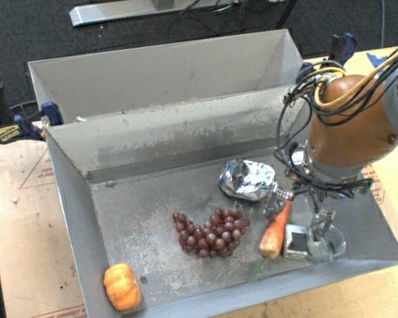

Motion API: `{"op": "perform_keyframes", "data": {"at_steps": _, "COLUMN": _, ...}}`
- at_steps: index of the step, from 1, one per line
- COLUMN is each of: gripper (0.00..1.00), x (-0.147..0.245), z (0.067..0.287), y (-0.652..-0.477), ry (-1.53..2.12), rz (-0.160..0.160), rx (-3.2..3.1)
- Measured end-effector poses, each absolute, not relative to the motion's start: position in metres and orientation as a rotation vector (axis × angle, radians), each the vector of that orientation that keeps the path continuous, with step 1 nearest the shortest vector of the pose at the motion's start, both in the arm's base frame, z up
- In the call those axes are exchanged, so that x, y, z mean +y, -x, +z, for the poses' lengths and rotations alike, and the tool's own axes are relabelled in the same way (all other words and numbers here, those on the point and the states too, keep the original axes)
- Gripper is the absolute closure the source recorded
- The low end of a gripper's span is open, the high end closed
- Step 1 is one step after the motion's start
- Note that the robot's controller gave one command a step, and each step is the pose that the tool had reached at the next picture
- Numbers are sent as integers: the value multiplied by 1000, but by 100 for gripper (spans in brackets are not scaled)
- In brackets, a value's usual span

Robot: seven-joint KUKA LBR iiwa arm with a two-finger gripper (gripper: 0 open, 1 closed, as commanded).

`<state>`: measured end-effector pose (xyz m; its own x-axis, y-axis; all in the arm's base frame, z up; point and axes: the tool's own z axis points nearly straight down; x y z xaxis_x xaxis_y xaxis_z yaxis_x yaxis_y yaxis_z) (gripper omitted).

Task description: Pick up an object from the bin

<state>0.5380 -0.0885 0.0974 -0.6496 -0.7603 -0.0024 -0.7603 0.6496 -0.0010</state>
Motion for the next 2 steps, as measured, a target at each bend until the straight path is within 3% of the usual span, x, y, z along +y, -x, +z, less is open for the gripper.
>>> {"op": "perform_keyframes", "data": {"at_steps": 1, "gripper": 100, "x": -89, "z": 75, "y": -548, "ry": 1587, "rz": 10, "rx": 2707}}
{"op": "perform_keyframes", "data": {"at_steps": 2, "gripper": 100, "x": -89, "z": 75, "y": -548, "ry": 1587, "rz": 10, "rx": 2707}}
